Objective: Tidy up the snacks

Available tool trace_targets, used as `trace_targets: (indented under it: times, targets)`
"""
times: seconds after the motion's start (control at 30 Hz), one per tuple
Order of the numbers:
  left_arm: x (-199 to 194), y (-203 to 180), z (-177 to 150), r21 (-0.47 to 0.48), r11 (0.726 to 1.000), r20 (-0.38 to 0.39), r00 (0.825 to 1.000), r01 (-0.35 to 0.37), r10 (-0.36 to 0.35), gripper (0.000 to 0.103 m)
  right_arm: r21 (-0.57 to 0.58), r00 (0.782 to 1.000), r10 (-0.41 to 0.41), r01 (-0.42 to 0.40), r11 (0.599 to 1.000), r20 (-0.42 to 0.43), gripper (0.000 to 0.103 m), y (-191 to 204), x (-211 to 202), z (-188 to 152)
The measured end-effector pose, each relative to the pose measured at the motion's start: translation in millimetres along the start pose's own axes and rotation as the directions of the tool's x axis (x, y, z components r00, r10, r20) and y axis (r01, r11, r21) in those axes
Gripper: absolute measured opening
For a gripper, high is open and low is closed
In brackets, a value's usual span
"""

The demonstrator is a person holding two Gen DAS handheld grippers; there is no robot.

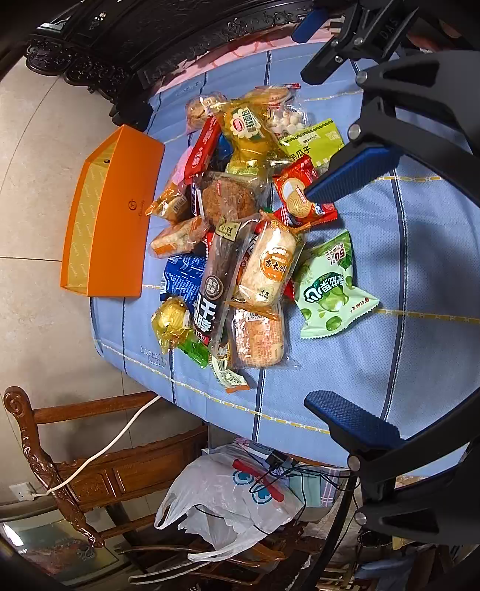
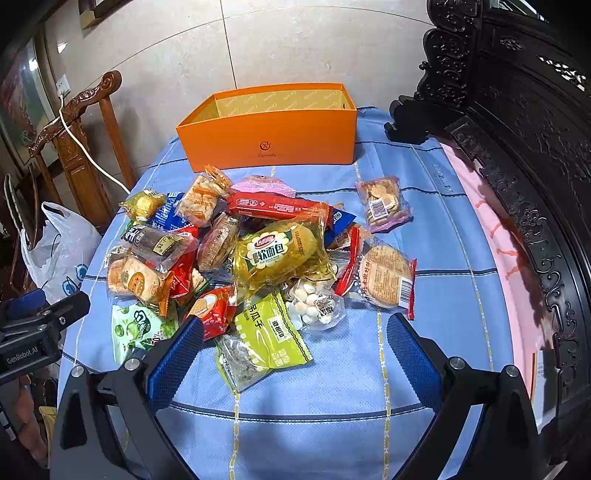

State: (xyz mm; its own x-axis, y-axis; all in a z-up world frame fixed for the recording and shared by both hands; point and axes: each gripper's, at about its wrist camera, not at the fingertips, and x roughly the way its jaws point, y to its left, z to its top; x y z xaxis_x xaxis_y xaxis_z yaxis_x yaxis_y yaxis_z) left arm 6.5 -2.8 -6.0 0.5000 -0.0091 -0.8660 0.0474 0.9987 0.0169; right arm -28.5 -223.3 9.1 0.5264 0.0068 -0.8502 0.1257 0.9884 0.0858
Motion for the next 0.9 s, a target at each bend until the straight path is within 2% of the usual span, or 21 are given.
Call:
trace_targets:
  times: [0.9]
  targets:
    - [3.8, -1.3, -0.2, 0.014, 1.0, -0.001, 1.0, -0.01, 0.01, 0.099, -0.021, 1.0, 0.015, -0.015, 1.0, -0.027, 0.099, 2.7, 8.2, 3.6]
